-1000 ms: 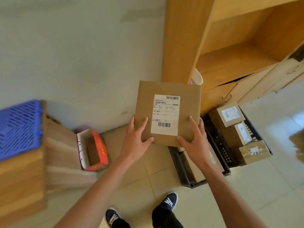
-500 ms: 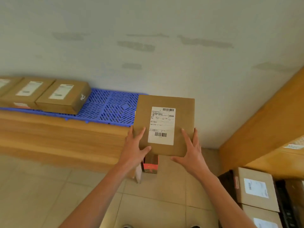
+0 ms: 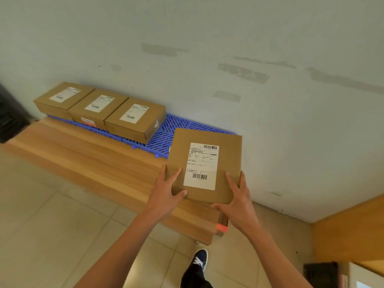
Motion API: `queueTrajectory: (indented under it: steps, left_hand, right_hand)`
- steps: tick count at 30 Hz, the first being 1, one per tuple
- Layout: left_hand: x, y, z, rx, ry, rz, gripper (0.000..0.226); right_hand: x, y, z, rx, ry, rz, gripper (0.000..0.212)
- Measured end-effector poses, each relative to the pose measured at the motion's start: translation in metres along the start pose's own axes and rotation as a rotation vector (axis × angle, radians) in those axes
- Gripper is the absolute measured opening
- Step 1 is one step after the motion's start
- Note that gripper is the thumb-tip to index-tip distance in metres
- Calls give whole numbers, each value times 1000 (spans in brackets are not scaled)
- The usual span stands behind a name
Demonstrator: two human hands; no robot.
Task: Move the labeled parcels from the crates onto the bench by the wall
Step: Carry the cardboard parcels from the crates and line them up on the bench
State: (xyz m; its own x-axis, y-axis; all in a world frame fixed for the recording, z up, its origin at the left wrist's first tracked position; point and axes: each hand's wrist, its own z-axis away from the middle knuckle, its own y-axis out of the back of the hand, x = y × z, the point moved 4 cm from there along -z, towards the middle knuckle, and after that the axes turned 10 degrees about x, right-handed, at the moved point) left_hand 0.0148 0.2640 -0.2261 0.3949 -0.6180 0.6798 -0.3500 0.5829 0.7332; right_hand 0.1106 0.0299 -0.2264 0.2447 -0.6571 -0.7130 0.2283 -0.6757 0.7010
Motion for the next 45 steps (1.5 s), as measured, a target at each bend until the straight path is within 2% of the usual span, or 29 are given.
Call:
queueTrajectory:
  steps: [6,14,24,30,35,41,45]
  left_hand:
    - [-34,5,-64,-22,11,-56,78]
    - [-52,1,-155,-9,67,-121,71]
    - [-86,0,-232,-72,62,-174,55]
    - [-104,10,-279,-132,-43,-217,52]
    - [-111,29,-319,-71,-217,-279,48]
    - [-138,33,-350,-171,-227,-489,61]
    - [-150,30,-352,-250,-229,-524,63]
  right_hand:
    - [-4,-49,-61,-44,-59,-14,119]
    - [-21,-82,-141,-108,-146,-17,112]
    - [-28,-136,-204,-92,-280,-112,113]
    - [-39,-167,-229,-45,-344,-75,112]
    - [-47,-185,-251,-25,-374,-38,109]
    - [-50,-202,-260,-45,-386,19,107]
    - [-54,-213,-260,-69,-386,49,107]
